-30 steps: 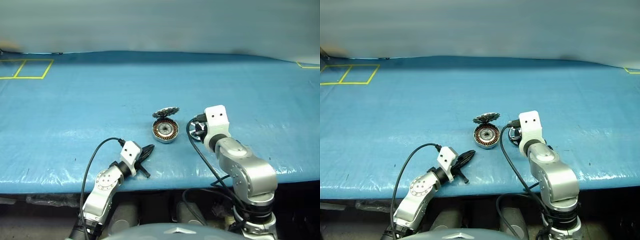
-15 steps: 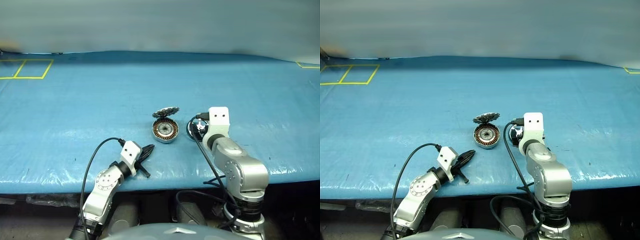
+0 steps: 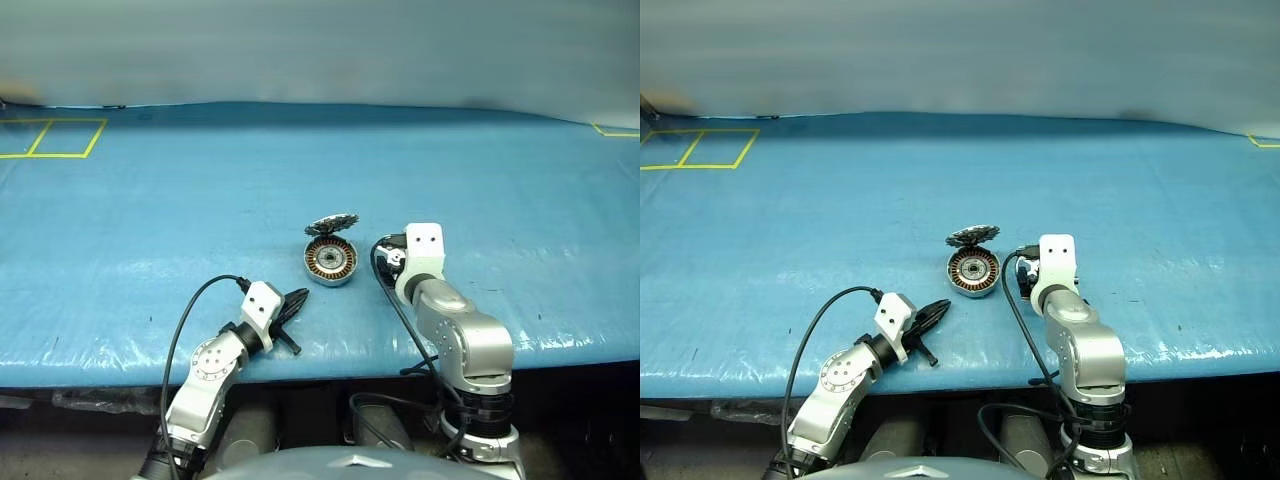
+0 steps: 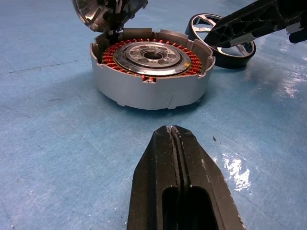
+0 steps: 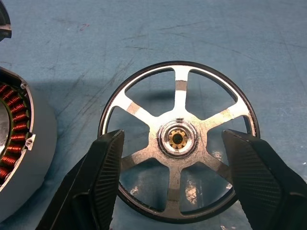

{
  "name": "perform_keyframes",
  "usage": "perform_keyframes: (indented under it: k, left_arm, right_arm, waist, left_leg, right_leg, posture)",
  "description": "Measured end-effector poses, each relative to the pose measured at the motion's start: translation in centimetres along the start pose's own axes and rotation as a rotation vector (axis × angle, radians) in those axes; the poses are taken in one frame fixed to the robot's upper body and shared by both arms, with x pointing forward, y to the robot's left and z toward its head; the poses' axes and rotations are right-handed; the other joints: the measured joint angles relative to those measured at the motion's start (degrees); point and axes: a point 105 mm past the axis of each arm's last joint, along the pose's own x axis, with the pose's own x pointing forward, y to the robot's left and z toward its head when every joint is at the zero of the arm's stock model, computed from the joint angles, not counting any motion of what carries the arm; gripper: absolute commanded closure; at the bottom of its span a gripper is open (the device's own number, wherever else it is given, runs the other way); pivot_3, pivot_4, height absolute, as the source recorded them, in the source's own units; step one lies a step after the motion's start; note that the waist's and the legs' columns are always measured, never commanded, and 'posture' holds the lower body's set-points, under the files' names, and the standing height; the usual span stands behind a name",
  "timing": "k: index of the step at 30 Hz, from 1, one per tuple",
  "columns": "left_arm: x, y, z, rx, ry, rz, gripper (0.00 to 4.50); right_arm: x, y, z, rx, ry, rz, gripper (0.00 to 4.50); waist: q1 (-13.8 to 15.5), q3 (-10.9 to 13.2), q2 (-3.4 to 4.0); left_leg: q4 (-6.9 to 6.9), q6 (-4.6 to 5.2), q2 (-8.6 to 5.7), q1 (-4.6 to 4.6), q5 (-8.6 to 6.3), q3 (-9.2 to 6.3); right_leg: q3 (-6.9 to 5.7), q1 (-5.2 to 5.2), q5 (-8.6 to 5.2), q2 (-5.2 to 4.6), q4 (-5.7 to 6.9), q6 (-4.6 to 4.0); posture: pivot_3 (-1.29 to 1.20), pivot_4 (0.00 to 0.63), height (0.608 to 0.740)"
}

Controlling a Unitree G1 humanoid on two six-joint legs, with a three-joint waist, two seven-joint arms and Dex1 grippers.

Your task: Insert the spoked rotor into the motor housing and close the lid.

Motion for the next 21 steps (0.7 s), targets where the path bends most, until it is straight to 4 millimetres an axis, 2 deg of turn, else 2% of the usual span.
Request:
perform_keyframes:
  k: [5,7,14,19,21]
  left_arm:
    - [0.0,0.0,0.0,-0.001,0.001,0.006,4.5]
    - [0.0,0.1,-0.1,-0.001,0.003,0.009,4.5]
    - [0.0,0.1,-0.2,-0.002,0.005,0.009,4.5]
    - [0.0,0.1,0.0,0.002,0.0,0.006,4.5]
    - [-0.1,0.1,0.0,0.002,-0.004,0.005,4.5]
  right_arm:
    - [0.1,-0.2,0.2,0.013,-0.018,-0.006,2.66]
    - [0.0,0.0,0.4,0.005,-0.026,-0.001,3.07]
    - [-0.7,-0.4,0.3,-0.079,-0.027,0.001,3.17]
    - [-2.2,-1.3,0.6,-0.238,-0.013,0.037,3.17]
    - [-3.3,-0.9,1.2,-0.339,-0.022,0.128,3.17]
  waist:
    - [-0.02,-0.01,-0.01]
    - [-0.04,-0.05,-0.07]
    - [0.07,-0.08,-0.11]
    - [0.05,-0.03,-0.03]
    - [0.04,0.0,0.02]
  left_leg:
    - [0.0,0.0,0.01,0.05,0.0,0.0]
    - [0.01,0.0,0.02,0.17,0.0,0.0]
    - [0.03,0.02,0.0,0.23,-0.01,-0.01]
    - [-0.01,0.04,-0.05,0.02,-0.02,0.0]
    - [0.02,0.04,-0.04,-0.06,-0.02,-0.02]
  right_leg:
    - [0.0,0.05,0.0,0.0,0.0,0.0]
    - [0.01,0.14,-0.03,-0.03,-0.01,-0.03]
    - [0.01,0.12,-0.19,-0.22,-0.01,-0.01]
    - [-0.02,0.02,-0.03,-0.27,-0.01,-0.03]
    - [-0.08,-0.04,-0.03,-0.26,-0.02,-0.02]
  posture:
    - [0.0,0.15,0.74]
    - [0.0,0.15,0.74]
    - [0.0,0.15,0.74]
    - [0.0,0.15,0.74]
    - [0.0,0.15,0.74]
